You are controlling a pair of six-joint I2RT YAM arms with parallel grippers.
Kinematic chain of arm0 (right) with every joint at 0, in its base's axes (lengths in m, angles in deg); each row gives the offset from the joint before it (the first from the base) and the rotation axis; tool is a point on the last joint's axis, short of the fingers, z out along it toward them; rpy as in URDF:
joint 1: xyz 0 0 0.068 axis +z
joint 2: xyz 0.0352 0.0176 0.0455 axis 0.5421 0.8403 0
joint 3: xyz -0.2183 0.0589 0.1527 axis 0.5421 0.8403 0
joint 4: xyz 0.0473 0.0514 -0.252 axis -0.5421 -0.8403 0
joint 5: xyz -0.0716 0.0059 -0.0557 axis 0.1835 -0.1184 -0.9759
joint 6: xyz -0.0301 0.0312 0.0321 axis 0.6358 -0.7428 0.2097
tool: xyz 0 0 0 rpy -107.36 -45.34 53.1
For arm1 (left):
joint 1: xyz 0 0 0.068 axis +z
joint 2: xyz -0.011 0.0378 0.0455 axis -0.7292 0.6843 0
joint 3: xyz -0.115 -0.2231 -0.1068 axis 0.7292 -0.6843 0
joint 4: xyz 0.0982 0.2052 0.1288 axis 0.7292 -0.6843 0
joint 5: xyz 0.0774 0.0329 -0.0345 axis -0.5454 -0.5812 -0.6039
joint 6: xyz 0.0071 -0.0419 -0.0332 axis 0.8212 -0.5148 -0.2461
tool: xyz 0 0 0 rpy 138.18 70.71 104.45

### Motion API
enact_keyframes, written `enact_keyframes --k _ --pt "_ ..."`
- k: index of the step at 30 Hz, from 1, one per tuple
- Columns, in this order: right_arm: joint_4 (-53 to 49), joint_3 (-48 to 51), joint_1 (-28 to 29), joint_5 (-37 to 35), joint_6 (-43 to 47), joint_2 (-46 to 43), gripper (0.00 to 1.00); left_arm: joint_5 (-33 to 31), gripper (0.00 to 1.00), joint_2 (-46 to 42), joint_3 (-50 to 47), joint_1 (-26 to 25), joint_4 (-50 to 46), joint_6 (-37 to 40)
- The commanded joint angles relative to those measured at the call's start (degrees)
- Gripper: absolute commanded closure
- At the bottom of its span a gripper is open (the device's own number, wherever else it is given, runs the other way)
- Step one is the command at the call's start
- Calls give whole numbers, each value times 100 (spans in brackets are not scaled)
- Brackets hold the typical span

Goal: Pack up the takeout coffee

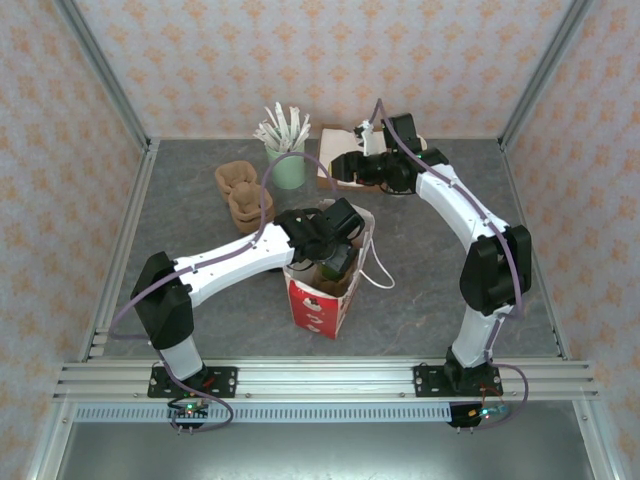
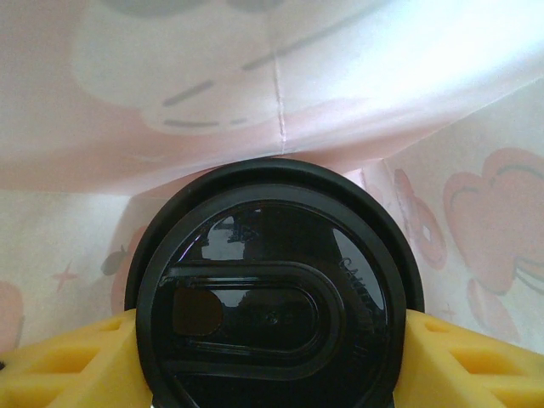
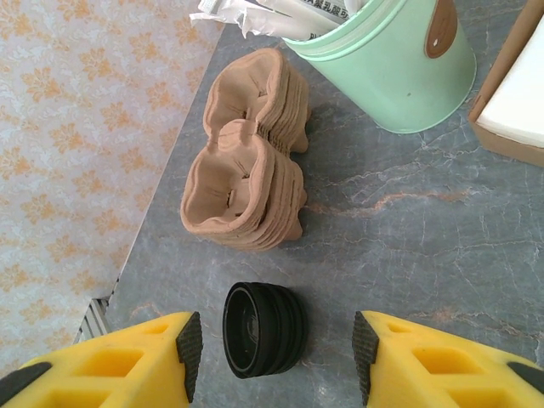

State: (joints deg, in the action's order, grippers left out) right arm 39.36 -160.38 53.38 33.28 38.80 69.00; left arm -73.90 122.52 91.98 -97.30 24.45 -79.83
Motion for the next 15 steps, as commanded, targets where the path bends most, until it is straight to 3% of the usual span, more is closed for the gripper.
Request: enact_keyframes --k 1,9,15 --pt "26 -220 -22 73 76 17 48 35 35 -39 -32 36 -10 54" --pt "146 -229 -19 77 68 17 48 -186 35 -226 413 38 -329 175" --pt "182 -223 -19 49 98 1 48 -8 35 -346 272 33 -150 160"
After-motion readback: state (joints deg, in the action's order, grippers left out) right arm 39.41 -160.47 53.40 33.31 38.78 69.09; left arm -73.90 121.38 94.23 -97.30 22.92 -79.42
